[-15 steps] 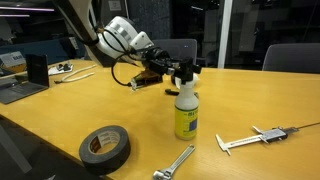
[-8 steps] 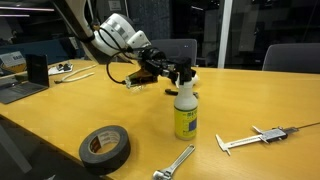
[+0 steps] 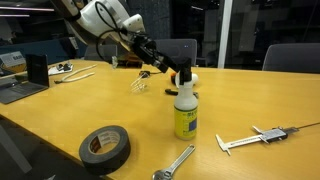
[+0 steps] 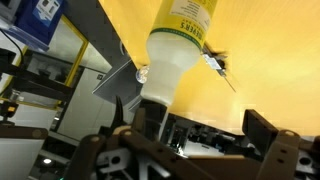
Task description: Pick up the spray bottle and make it stand up right.
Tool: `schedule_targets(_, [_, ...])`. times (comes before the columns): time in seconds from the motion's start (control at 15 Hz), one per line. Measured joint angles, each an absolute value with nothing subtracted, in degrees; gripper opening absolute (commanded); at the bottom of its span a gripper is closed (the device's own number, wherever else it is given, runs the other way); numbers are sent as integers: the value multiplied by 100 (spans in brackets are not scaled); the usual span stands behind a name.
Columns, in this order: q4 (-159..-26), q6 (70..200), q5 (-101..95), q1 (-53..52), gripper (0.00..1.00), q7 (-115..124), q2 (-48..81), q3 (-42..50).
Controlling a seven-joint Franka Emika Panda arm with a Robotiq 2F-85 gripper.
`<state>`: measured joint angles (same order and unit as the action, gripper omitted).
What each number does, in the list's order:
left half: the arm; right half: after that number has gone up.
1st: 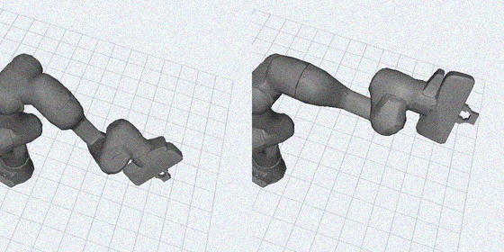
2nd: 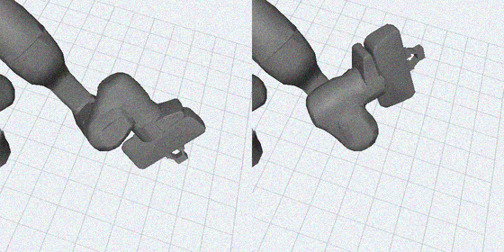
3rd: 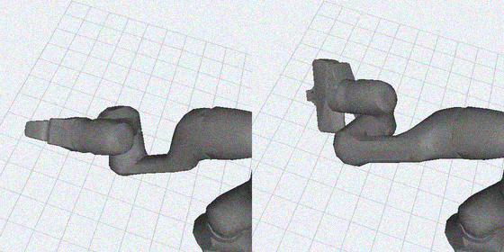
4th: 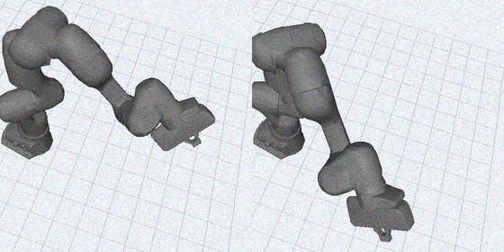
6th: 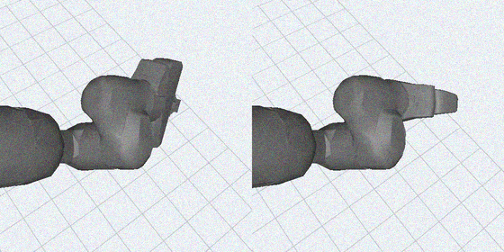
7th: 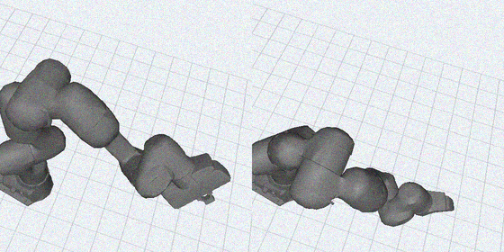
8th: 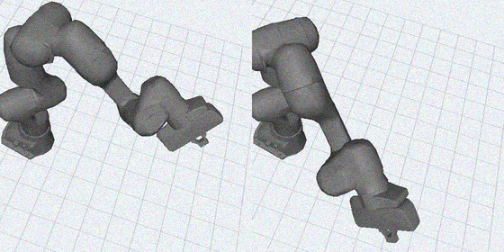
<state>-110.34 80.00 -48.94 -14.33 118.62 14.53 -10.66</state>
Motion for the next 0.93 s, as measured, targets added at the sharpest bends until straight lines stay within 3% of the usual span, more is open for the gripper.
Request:
schedule_targets(0.6, [-10888,8423,-3931,-1436,100,9151,-931,-1181])
schedule_targets(0.93, [-11678,8669,-2872,-1523,100,8013,-2672,-1196])
